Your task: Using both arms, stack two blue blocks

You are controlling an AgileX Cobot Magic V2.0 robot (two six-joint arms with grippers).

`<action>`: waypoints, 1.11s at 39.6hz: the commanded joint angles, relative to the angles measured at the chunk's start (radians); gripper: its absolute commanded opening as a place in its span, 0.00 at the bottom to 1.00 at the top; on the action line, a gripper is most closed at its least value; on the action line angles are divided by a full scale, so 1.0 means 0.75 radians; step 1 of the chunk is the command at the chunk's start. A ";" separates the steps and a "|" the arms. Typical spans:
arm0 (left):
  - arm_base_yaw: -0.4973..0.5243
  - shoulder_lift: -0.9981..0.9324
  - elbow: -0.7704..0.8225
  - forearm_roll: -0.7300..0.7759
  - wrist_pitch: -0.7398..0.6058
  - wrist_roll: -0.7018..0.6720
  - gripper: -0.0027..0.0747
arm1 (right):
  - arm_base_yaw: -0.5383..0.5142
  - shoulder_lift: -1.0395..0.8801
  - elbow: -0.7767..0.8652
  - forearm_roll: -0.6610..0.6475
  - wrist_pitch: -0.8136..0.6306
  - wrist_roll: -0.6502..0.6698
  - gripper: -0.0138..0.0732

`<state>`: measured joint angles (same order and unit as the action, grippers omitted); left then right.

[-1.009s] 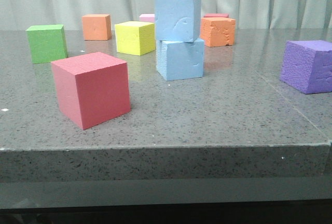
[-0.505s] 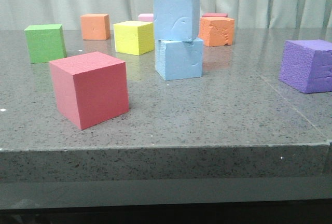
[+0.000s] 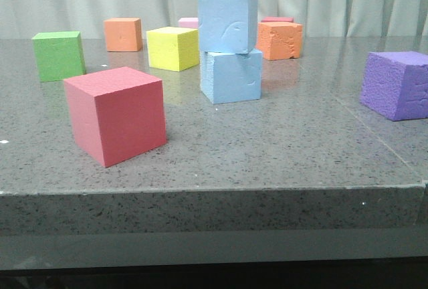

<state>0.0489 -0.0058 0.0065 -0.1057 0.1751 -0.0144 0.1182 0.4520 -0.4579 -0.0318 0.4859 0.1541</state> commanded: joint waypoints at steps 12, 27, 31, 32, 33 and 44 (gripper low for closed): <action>0.003 -0.021 0.002 -0.012 -0.118 0.002 0.01 | -0.007 0.005 -0.032 -0.002 -0.100 -0.008 0.08; 0.003 -0.021 0.002 -0.012 -0.118 0.002 0.01 | -0.030 -0.198 0.235 0.163 -0.497 -0.373 0.08; 0.003 -0.021 0.002 -0.012 -0.118 0.002 0.01 | -0.047 -0.286 0.360 0.175 -0.598 -0.391 0.08; 0.003 -0.021 0.002 -0.012 -0.118 0.002 0.01 | -0.054 -0.316 0.386 0.175 -0.608 -0.391 0.08; 0.003 -0.021 0.002 -0.012 -0.118 0.002 0.01 | -0.058 -0.340 0.419 0.177 -0.608 -0.391 0.08; 0.003 -0.021 0.002 -0.012 -0.118 0.002 0.01 | -0.085 -0.601 0.643 0.245 -0.514 -0.391 0.08</action>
<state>0.0489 -0.0058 0.0065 -0.1057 0.1751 -0.0144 0.0610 0.0359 0.0158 0.1373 0.1629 -0.1225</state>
